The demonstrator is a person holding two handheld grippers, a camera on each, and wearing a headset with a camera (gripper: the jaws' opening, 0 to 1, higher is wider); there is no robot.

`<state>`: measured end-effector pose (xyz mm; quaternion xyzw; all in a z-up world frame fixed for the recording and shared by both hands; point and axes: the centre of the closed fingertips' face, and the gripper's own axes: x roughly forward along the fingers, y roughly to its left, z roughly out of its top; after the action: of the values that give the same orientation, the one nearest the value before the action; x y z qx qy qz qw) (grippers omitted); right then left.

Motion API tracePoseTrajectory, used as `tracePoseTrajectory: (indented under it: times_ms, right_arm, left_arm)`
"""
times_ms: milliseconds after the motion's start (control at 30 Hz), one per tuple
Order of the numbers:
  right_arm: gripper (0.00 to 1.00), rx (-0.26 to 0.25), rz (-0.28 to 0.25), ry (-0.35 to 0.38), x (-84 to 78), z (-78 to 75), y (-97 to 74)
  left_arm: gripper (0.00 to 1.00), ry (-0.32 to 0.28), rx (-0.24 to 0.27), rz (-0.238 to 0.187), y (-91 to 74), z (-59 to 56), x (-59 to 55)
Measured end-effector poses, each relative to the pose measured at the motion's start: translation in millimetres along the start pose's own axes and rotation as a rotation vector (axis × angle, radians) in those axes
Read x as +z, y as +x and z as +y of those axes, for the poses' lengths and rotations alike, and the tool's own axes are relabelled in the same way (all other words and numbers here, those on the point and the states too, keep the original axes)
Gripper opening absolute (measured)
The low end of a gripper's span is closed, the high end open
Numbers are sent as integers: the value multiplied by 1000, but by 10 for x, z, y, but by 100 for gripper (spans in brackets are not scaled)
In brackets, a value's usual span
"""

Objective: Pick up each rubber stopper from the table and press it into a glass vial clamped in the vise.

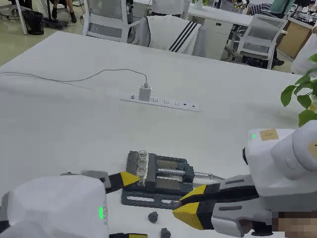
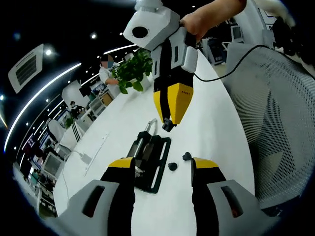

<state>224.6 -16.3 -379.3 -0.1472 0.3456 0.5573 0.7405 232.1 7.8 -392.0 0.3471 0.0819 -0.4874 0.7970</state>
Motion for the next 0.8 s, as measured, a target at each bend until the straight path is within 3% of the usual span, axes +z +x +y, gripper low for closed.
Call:
tracePoseTrajectory:
  times_ms: [267,567,800]
  right_arm:
    - [7,50,35,39,-32,75,51]
    - [7,90,45,72,-64,138,118]
    - [7,92,49,61,-73,145,122]
  left_arm:
    - [28,158,-62,-12,87,-120,127]
    - [17,232,-99,-36,133,-187,225]
    - [8,261,-122,-27,140,-220,212]
